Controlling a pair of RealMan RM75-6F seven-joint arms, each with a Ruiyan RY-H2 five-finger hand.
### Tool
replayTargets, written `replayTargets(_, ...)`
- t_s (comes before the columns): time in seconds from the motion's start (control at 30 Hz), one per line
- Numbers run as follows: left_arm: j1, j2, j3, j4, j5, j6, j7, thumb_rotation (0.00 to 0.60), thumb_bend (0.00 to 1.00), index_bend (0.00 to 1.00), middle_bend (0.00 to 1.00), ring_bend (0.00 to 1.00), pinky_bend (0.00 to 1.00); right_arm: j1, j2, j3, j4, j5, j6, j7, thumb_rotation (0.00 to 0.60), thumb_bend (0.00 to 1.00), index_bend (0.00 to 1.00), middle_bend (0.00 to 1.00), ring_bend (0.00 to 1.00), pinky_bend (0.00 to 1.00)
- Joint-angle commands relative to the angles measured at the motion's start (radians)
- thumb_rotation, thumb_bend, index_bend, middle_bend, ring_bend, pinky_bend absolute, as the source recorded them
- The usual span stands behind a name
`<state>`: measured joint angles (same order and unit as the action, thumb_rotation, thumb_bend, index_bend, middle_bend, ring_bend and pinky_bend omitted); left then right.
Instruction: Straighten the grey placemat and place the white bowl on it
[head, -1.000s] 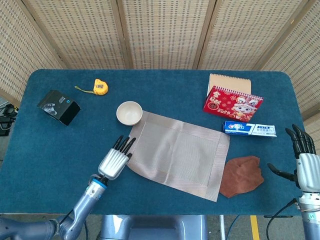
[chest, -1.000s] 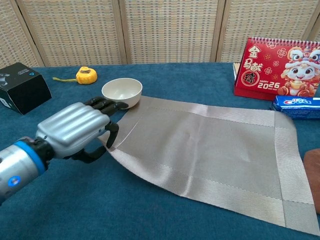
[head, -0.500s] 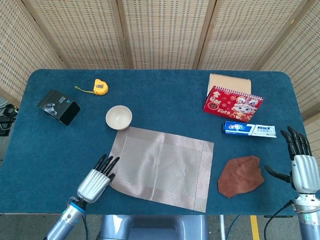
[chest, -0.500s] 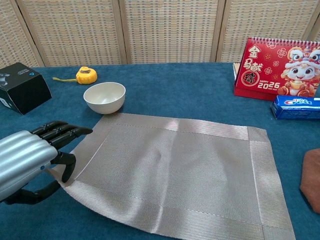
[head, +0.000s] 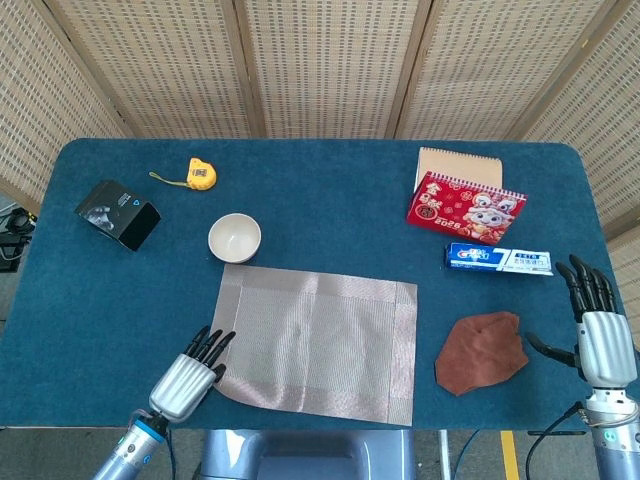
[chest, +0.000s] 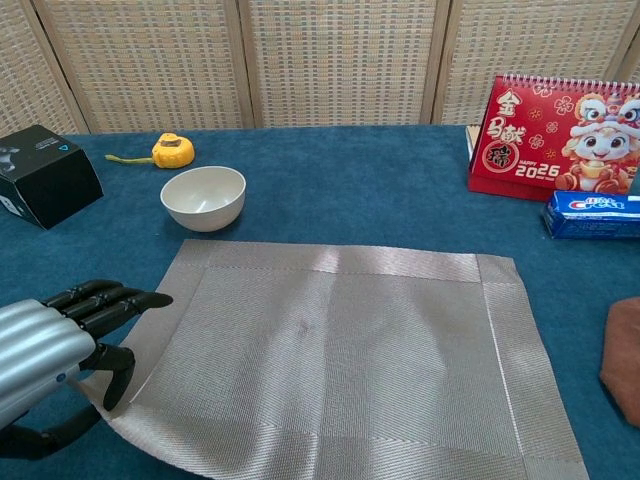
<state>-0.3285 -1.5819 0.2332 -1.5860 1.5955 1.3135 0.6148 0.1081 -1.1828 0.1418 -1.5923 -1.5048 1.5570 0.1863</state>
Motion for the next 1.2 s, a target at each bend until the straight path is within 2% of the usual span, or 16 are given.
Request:
replayTargets(0.03, 0.005, 0.014, 0.008, -0.015, 0.013, -0.011, -0.01, 0.6, 0.47, 0.71, 0.0, 0.0, 0.0, 0.0, 0.0, 0.0, 0.0, 0.0, 0.001, 0.0, 0.6, 0.1, 0.11, 0.0, 0.0, 0.0)
replayTargets(0.63, 0.017, 0.059, 0.044, -0.06, 0.103, -0.058, -0.053, 0.6, 0.47, 0.71, 0.0, 0.0, 0.0, -0.002, 0.002, -0.002, -0.003, -0.005, 0.005, 0.002, 0.6, 0.1, 0.11, 0.0, 0.0, 0.0)
replayTargets(0.73, 0.022, 0.067, 0.047, -0.061, 0.113, -0.06, -0.06, 0.6, 0.47, 0.69, 0.0, 0.0, 0.0, -0.003, 0.002, -0.002, -0.004, -0.005, 0.004, 0.002, 0.6, 0.1, 0.11, 0.0, 0.0, 0.0)
replayTargets(0.8, 0.025, 0.072, 0.044, -0.057, 0.117, -0.059, -0.058, 0.6, 0.47, 0.61, 0.0, 0.0, 0.0, -0.003, 0.002, -0.002, -0.004, -0.006, 0.004, 0.0, 0.6, 0.1, 0.11, 0.0, 0.0, 0.0)
replayTargets(0.9, 0.027, 0.083, 0.04, -0.052, 0.118, -0.061, -0.064, 0.6, 0.41, 0.38, 0.0, 0.0, 0.0, -0.003, 0.001, -0.002, -0.004, -0.007, 0.006, -0.001, 0.6, 0.1, 0.11, 0.0, 0.0, 0.0)
replayTargets(1.0, 0.025, 0.107, 0.038, -0.043, 0.118, -0.067, -0.082, 0.6, 0.31, 0.13, 0.0, 0.0, 0.0, -0.003, -0.001, -0.003, -0.003, -0.008, 0.006, -0.005, 0.6, 0.1, 0.11, 0.0, 0.0, 0.0)
replayTargets(1.07, 0.027, 0.112, 0.035, -0.04, 0.122, -0.064, -0.099, 0.6, 0.26, 0.05, 0.0, 0.0, 0.0, -0.002, -0.003, -0.004, -0.002, -0.008, 0.005, -0.008, 0.6, 0.1, 0.11, 0.0, 0.0, 0.0)
replayTargets(1.2, 0.031, 0.115, 0.03, -0.038, 0.131, -0.06, -0.135, 0.6, 0.23, 0.02, 0.0, 0.0, 0.0, -0.002, -0.006, -0.007, -0.001, -0.012, 0.004, -0.013, 0.6, 0.1, 0.11, 0.0, 0.0, 0.0)
